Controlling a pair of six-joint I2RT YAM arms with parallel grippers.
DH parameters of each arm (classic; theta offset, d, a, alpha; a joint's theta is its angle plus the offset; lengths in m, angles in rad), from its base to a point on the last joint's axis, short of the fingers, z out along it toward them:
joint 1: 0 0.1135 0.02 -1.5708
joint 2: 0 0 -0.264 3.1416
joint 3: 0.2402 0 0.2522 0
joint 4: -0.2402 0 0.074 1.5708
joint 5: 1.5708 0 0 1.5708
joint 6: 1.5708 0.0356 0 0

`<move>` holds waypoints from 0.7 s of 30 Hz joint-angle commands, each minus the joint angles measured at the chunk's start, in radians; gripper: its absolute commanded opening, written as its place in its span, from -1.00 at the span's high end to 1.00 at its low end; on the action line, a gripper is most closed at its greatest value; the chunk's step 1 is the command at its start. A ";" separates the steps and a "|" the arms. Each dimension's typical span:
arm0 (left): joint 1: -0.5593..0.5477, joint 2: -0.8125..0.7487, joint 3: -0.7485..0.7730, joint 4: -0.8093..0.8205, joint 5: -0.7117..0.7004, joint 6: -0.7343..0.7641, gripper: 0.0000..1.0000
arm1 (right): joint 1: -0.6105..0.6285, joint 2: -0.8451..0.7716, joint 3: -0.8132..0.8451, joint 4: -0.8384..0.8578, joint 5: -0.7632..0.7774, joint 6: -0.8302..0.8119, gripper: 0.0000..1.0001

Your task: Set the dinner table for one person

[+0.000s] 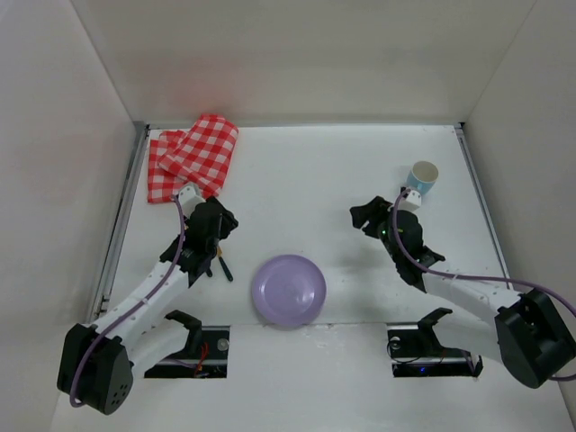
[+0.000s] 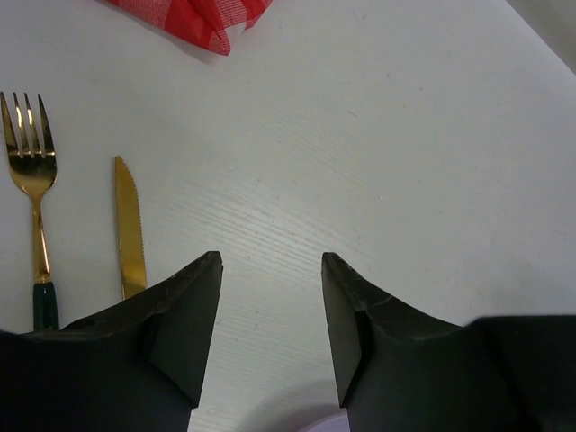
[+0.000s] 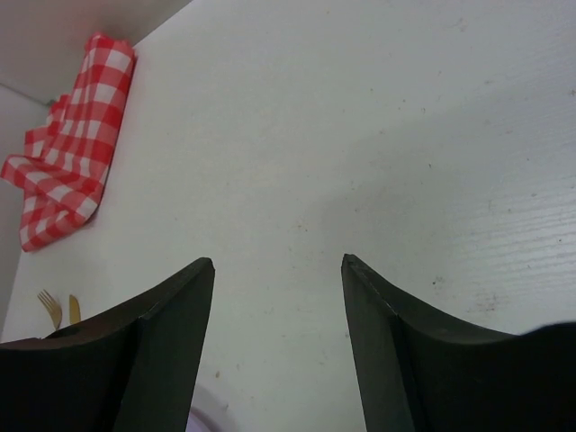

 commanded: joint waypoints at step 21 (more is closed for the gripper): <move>0.219 0.390 0.221 0.169 -0.145 -0.033 -0.05 | 0.033 0.036 0.058 0.026 -0.045 -0.048 0.43</move>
